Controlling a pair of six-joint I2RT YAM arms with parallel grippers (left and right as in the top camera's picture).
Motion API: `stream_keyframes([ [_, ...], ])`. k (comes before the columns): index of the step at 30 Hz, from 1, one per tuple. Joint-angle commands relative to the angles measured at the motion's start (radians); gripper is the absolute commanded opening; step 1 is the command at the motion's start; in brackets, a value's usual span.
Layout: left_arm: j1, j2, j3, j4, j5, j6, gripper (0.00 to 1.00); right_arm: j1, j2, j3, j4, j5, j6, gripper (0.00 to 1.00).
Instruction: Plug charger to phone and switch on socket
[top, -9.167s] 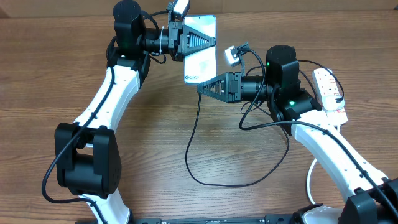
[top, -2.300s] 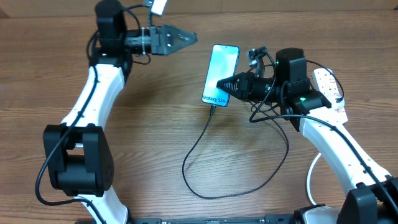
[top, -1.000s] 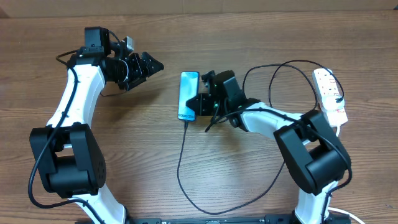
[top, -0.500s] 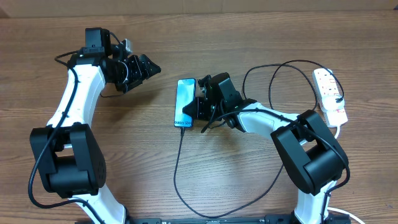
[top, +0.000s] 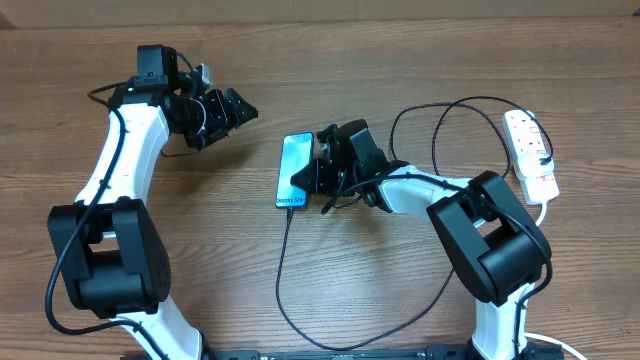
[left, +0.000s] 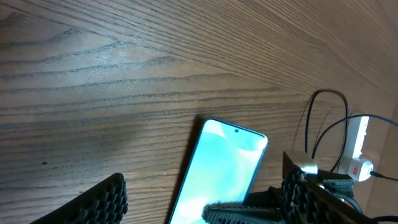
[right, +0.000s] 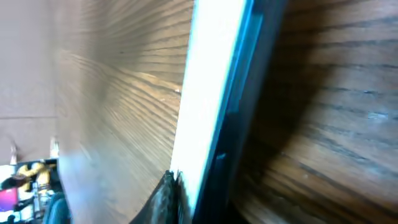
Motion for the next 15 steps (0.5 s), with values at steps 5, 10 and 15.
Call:
stream_keyframes([
  [5, -0.014, -0.009, 0.007, -0.003, -0.009, 0.030, 0.75, 0.009, 0.046, -0.019, -0.016, 0.071, -0.040, 0.19],
  [10, -0.014, -0.009, 0.007, -0.003, -0.009, 0.030, 0.75, 0.008, 0.046, -0.019, -0.006, 0.075, -0.040, 0.27],
  [15, -0.014, -0.009, 0.007, -0.003, -0.009, 0.031, 0.75, 0.002, 0.046, -0.019, -0.001, 0.156, 0.000, 0.47],
])
